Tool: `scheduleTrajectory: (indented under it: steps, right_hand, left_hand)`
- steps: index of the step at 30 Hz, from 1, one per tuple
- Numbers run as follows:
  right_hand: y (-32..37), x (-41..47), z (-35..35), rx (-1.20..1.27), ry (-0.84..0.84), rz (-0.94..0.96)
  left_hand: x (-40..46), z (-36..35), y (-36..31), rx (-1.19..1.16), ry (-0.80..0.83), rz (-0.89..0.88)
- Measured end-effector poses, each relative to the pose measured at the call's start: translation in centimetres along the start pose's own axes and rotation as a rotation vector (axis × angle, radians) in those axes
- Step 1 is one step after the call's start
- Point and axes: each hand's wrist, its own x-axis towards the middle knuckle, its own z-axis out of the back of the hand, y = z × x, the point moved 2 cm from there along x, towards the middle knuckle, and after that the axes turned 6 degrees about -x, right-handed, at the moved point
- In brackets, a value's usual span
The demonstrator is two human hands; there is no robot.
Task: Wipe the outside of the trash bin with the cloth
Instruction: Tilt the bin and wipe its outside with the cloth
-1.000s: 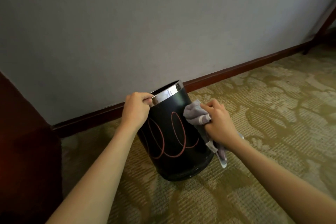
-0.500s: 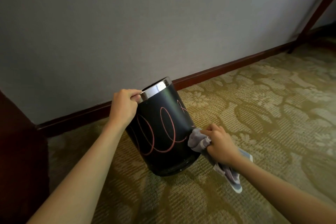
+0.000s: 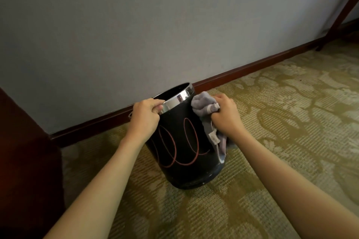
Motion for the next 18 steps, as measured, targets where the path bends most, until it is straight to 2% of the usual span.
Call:
scheduleTrajectory:
  steps: [3,6,11,15,18]
  right_hand:
    - [-1.7,-0.8,-0.5,-0.021,0.062,-0.014]
    - [-4.6,-2.6,-1.3,-0.18,0.168,-0.034]
    - [-9.3,-6.0,-2.3,-0.312,0.309,-0.214]
    - [-9.0,-5.9,-2.4,-0.31,0.305,-0.183]
    - [-8.0,-5.2,-2.0,-0.165,0.22,-0.209]
  left_hand:
    - [0.2,0.2,0.1,-0.02,-0.014,0.03]
    - [0.5,0.7,0.5,-0.024,-0.033,0.057]
    - [0.9,1.2,0.9,-0.048,-0.058,0.1]
    - [1.1,1.0,0.7,-0.051,-0.05,0.1]
    - [1.0,0.9,0.7,-0.055,-0.043,0.114]
